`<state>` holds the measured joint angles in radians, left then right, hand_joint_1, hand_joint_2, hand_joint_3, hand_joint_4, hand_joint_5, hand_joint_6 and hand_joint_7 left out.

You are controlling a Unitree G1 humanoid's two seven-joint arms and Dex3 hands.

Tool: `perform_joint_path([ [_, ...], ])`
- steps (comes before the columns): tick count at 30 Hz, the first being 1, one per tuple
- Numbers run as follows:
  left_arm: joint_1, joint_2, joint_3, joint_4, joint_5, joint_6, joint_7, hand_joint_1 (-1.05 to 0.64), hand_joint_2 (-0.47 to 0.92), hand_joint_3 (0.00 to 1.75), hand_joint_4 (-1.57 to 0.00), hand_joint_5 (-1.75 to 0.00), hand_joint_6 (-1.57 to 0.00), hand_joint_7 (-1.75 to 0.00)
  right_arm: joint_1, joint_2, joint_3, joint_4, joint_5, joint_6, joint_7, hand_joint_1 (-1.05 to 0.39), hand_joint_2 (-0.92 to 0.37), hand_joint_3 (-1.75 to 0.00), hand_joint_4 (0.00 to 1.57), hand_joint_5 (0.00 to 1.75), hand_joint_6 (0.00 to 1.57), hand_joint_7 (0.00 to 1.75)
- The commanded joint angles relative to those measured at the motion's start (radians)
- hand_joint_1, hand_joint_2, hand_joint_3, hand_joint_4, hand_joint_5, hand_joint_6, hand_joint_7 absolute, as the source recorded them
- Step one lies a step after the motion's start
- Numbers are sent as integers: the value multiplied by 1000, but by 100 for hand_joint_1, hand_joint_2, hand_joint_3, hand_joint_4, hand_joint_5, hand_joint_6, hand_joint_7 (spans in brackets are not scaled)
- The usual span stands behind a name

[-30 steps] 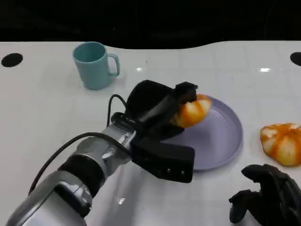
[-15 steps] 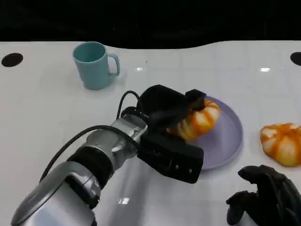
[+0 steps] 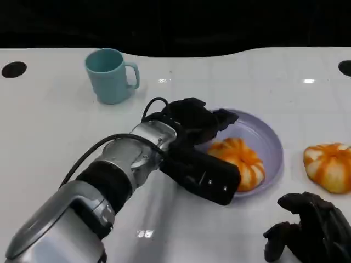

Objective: Grasp the bread from the table and place it into the plate.

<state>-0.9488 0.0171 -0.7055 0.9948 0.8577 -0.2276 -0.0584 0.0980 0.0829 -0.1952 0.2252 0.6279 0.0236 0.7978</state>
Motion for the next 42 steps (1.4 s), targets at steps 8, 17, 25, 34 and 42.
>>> perform_joint_path([
  [8,139,154,88,-222,-97,-108,40,-105,92,67,0,-68,0,0,2,-17,-13,0,15,9,1,-59,-92,-35,157,60,157,27],
  [17,332,164,305,-237,-469,-457,39,-97,92,46,-8,-119,-7,-69,-4,-20,-18,14,18,-4,21,-58,-92,-36,157,58,157,23],
  [25,485,104,439,-273,-806,-563,-171,-86,92,34,-64,-119,-43,-90,3,-18,-20,1,17,3,8,-58,-92,-35,157,59,157,25],
  [34,705,88,529,-514,-1066,-412,-366,-92,92,35,-73,-163,-59,-137,11,-19,-20,-10,22,11,6,-58,-92,-34,157,59,157,25],
  [42,901,43,616,-780,-1418,-22,-518,-97,92,14,-89,-172,-91,-134,20,-17,-18,-34,23,30,-13,-58,-92,-34,157,61,157,26],
])
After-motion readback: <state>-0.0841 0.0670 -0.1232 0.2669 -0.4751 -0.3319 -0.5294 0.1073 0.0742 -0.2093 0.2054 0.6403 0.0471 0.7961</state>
